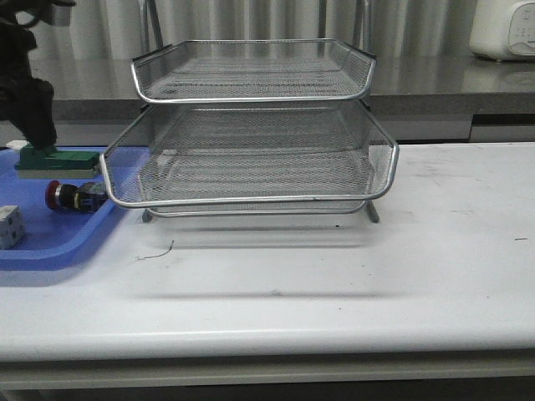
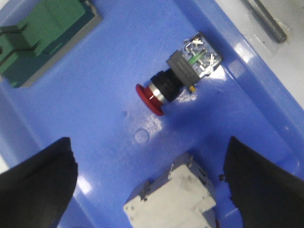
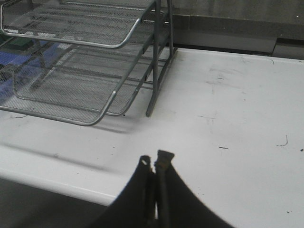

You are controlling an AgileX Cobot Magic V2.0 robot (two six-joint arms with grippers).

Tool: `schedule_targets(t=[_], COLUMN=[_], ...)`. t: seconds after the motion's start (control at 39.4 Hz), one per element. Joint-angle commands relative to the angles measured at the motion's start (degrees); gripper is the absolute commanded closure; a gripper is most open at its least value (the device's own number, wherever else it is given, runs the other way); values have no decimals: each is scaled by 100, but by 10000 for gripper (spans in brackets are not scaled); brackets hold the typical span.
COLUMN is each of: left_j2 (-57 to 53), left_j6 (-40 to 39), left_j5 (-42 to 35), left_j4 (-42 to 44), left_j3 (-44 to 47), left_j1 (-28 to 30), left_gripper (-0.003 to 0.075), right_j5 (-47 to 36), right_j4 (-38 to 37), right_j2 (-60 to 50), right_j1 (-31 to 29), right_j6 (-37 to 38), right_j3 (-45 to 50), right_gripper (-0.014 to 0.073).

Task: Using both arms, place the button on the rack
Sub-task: 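Lower the left gripper over the red push button in the blue tray, then grasp the red push button's base with the left gripper and lift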

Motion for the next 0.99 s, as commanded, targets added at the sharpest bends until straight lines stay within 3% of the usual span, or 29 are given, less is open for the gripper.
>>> schedule_targets(t=[0.0,0.23,0.96], left_j2=[151,898,1561], left_j6=[265,607,906], left_j5=[61,391,-189], left_j4=[-323,-655,-873], left_j3=[-646,-1238,-1368], left_j1=[-3,-3,-10], left_gripper=[134,134,134], right_j5=[-427,-427,-427], right_j4=[65,65,65], right_j2=[24,24,24], right_j1=[3,3,3], right_j6=[-14,-14,-14], right_j3=[-147,-147,-147], right_gripper=[654,654,654])
